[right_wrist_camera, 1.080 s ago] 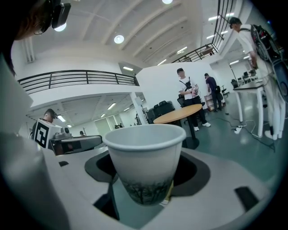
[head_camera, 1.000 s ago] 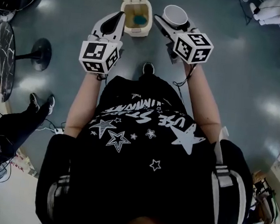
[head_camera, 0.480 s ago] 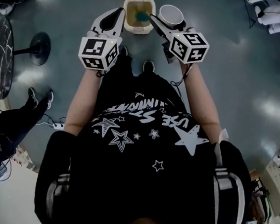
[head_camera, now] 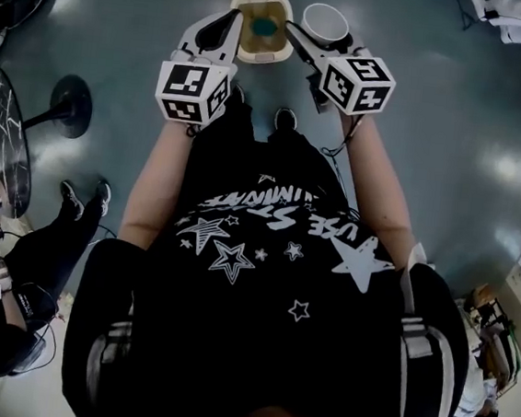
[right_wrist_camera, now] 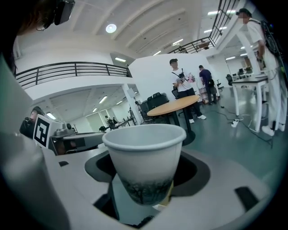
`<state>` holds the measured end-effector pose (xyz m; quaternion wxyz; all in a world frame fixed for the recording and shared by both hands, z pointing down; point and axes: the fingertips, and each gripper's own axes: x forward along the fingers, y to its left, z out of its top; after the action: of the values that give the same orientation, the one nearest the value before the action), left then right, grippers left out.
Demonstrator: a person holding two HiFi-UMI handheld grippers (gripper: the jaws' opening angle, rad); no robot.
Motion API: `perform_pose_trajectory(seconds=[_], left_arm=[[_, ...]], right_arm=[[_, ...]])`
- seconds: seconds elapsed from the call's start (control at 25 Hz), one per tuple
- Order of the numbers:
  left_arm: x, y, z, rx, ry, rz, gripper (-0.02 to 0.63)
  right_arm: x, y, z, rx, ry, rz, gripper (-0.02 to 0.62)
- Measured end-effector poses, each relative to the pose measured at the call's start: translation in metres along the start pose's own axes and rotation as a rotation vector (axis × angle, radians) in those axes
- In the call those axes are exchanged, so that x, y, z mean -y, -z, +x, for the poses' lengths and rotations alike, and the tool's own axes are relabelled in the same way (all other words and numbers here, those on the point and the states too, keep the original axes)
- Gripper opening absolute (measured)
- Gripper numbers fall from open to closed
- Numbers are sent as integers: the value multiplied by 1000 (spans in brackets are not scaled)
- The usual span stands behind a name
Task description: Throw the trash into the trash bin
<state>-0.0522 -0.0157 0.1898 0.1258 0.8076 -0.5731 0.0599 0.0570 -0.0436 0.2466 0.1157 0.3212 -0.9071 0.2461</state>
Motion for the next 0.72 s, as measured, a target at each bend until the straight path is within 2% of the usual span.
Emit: perform_pose_trajectory(seconds=[0.36,0.72], left_arm=[[-52,18,22,-48,60,-29,11],[-95,36,26,-74,116,-79,11]], right_arm=[[4,-7,58,-8,67,25,331],[-1,14,96,-56,149,48,331]])
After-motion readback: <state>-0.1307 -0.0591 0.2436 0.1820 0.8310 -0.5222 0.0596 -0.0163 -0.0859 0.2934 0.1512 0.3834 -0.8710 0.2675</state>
